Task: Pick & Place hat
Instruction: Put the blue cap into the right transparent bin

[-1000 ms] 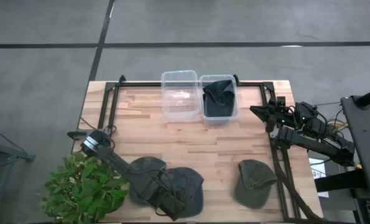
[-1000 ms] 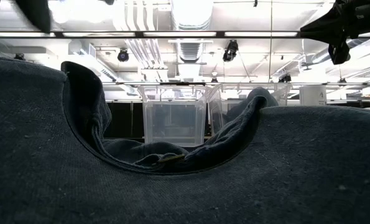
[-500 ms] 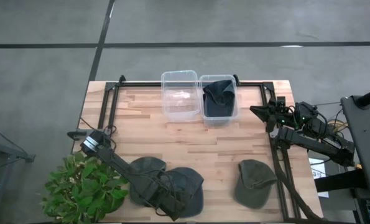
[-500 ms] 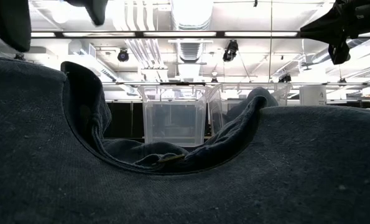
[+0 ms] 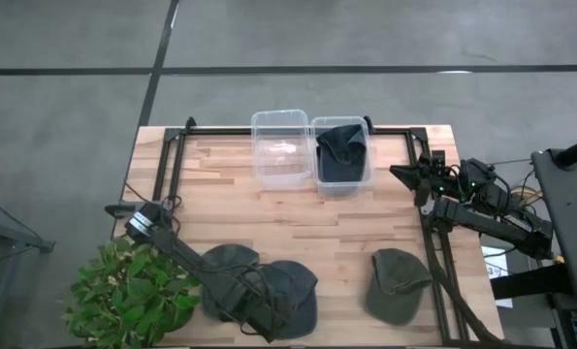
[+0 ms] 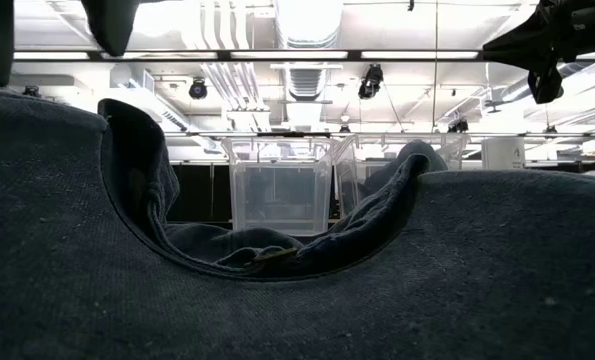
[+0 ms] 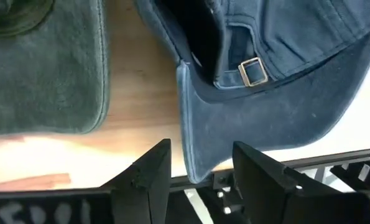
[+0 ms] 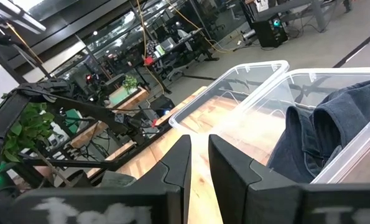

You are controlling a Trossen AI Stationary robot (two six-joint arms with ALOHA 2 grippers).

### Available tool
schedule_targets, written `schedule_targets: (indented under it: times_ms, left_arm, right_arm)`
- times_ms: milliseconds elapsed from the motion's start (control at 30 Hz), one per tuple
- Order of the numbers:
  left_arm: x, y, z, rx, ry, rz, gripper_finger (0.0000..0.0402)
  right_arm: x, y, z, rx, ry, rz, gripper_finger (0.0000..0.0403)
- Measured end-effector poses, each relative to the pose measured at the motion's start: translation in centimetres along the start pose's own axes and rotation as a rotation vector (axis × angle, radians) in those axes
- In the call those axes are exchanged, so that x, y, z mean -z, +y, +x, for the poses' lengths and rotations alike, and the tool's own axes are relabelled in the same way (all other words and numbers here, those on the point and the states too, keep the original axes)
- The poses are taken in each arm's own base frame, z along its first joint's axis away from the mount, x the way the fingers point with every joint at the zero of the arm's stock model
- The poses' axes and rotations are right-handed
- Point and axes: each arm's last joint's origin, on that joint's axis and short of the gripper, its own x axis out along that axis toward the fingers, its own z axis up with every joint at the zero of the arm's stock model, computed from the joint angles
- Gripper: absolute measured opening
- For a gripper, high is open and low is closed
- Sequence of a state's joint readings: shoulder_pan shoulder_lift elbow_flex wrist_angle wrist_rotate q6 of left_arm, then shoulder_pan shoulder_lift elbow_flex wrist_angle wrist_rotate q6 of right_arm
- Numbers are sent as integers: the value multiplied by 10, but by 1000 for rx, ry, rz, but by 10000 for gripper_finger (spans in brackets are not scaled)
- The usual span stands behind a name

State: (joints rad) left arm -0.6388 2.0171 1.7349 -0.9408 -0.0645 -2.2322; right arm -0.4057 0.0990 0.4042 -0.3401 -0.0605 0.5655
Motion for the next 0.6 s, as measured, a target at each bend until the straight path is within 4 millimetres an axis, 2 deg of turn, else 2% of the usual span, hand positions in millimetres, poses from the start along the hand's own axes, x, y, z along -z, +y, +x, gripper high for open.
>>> schedule_targets:
  times_ms: [400, 600]
  left_arm:
    - [-4, 7, 24, 27, 21, 4, 162]
    - [-6, 9, 29, 17, 15, 10, 163]
  right_arm:
    - [0, 0, 0, 1, 0, 0, 52]
    - [0, 0, 0, 1, 0, -1, 52]
